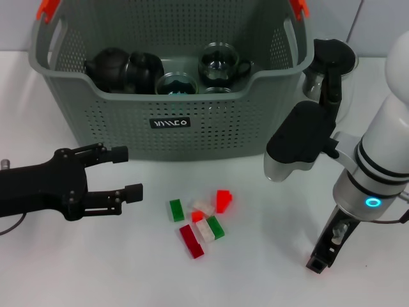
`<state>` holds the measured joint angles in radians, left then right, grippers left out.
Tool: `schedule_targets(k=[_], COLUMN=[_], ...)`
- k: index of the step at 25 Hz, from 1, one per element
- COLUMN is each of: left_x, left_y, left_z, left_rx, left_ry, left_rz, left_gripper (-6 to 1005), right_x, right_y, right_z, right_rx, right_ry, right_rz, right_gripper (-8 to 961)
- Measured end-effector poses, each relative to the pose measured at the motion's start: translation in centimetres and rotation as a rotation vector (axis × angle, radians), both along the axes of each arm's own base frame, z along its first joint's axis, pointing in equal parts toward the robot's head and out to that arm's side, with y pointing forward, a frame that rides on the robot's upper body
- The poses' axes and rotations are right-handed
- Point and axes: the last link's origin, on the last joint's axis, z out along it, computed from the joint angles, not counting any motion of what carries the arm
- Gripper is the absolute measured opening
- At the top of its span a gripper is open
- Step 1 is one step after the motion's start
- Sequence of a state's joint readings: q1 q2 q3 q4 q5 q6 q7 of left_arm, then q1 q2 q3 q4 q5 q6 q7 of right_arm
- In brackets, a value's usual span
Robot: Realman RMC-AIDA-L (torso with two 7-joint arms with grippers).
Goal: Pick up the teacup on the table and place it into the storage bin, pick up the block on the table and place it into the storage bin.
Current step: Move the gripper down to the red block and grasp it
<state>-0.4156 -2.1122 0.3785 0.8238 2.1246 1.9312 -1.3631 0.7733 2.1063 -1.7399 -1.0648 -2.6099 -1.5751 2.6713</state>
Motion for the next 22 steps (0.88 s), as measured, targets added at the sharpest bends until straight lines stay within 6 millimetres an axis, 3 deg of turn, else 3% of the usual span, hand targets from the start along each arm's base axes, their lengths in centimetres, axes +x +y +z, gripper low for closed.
schedule_targets(k=[9,12,22], left_x=[-0.04,-0.04,-0.05], left_y=[0.0,0.0,0.0], left_z=[0.04,0.04,0.04], left_rx=[0.005,0.005,0.005], left_ry=[-0.002,-0.002,-0.002], left_rz=[0.001,0.001,0.002], left_gripper=[863,859,848], right_x=[-0.03,-0.03,0.0], right_y=[-0.24,-0.3,-0.37], right_z=[-0.23,-0.28,-0.31], right_rx=[-0.011,-0.014,-0.018], right_ry=[-0.004,-0.006,-0.012], right_rz=[0.003,0.005,0.008], right_gripper=[456,393,360])
